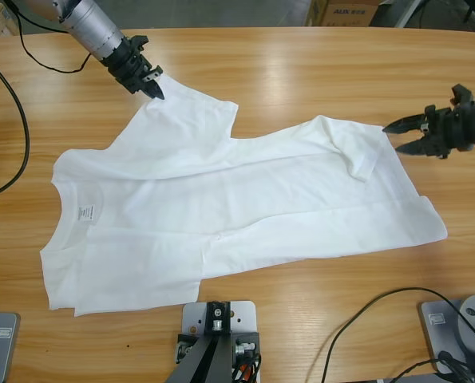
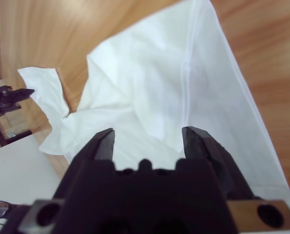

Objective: Fold clothes

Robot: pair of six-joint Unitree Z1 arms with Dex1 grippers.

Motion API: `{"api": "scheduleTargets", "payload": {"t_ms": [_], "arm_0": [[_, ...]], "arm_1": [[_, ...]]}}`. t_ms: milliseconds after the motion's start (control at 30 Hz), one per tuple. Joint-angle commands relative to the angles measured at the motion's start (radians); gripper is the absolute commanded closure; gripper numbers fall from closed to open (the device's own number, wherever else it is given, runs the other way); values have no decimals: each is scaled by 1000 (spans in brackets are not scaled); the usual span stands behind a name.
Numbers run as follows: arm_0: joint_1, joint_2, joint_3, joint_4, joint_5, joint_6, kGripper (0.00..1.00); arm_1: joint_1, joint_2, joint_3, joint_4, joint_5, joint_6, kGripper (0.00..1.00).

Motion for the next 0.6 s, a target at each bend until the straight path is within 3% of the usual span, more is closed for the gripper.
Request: {"api": "scheduleTargets", "payload": {"t_ms": [33,233,600], "arm_0": [[-9,-20,26,-9,23,2,1000],[-11,-17,29,-9,23,1,1000],[-4,-16,29,-9,23,1,1000]], "arm_1": [[-6,10,104,-65,14,39,437],[102,50,161,-179,9,106,437],[105,144,187,-262,-3,109,440]]}}
